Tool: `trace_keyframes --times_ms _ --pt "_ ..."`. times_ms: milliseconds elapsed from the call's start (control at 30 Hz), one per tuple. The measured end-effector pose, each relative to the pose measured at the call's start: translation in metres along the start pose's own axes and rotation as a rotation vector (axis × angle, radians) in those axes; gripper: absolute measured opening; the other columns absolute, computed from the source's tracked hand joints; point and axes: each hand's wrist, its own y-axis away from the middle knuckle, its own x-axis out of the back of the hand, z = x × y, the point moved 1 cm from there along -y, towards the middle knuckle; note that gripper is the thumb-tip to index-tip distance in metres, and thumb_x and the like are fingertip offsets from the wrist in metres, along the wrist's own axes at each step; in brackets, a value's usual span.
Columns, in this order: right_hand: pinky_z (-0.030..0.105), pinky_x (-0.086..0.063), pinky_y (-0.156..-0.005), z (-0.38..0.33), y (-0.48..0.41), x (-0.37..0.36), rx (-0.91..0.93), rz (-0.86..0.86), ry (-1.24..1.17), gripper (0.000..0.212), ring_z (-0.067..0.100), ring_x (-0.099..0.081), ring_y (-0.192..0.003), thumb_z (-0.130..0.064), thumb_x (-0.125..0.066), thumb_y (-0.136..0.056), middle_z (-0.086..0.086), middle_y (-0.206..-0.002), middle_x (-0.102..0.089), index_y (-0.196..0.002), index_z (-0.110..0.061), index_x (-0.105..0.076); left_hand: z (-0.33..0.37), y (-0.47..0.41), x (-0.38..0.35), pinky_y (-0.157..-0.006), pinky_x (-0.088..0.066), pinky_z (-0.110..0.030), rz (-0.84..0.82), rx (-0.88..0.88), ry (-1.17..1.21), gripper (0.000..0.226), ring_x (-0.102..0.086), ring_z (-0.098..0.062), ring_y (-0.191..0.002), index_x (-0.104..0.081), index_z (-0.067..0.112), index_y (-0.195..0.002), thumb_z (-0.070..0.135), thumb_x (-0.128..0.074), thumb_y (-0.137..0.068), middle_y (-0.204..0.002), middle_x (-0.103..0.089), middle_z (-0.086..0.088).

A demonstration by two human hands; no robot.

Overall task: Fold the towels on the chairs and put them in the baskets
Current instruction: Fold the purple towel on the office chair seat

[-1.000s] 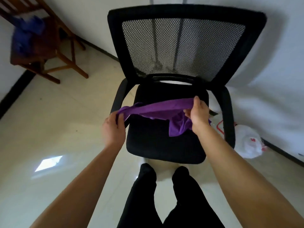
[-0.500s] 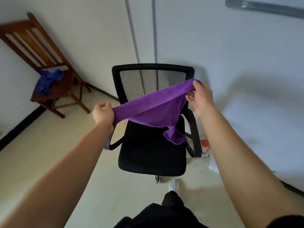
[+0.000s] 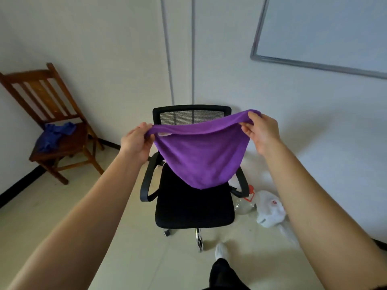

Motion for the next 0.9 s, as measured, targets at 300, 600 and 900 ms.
trace_keyframes --times_ms 300,600,900 --pt "0.024 -0.059 -0.072 -0.026 0.034 -0.003 -0.126 0.046 -0.337 0.003 0.02 -0.075 -0.076 0.0 -0.064 -0.092 0.012 -0.082 -0.07 -0.09 -0.001 -0.062 0.026 0.016 0.0 -0.044 -0.047 -0.017 0.103 -0.021 0.045 0.011 -0.052 -0.012 -0.049 -0.055 0.007 -0.084 0.004 -0.064 -0.089 -0.067 -0.053 -0.006" --pt "0.016 -0.051 -0.062 0.016 -0.023 -0.006 -0.017 0.028 0.288 0.023 0.008 -0.066 -0.074 -0.011 -0.061 -0.096 0.003 -0.101 -0.069 -0.118 -0.013 -0.067 0.009 -0.036 -0.013 -0.071 -0.058 -0.043 0.253 0.041 -0.073 0.018 -0.06 -0.024 -0.07 -0.05 0.009 -0.079 -0.004 -0.054 -0.089 -0.075 -0.052 -0.011" --pt "0.017 -0.055 -0.083 -0.003 -0.094 -0.021 0.109 0.044 0.263 0.029 0.018 -0.07 -0.098 -0.008 -0.058 -0.097 0.006 -0.118 -0.069 -0.124 -0.007 -0.067 0.019 -0.069 -0.064 -0.063 -0.053 -0.029 0.135 -0.177 -0.047 0.027 -0.051 -0.015 -0.067 -0.05 0.012 -0.083 -0.014 -0.048 -0.091 -0.082 -0.049 -0.005"
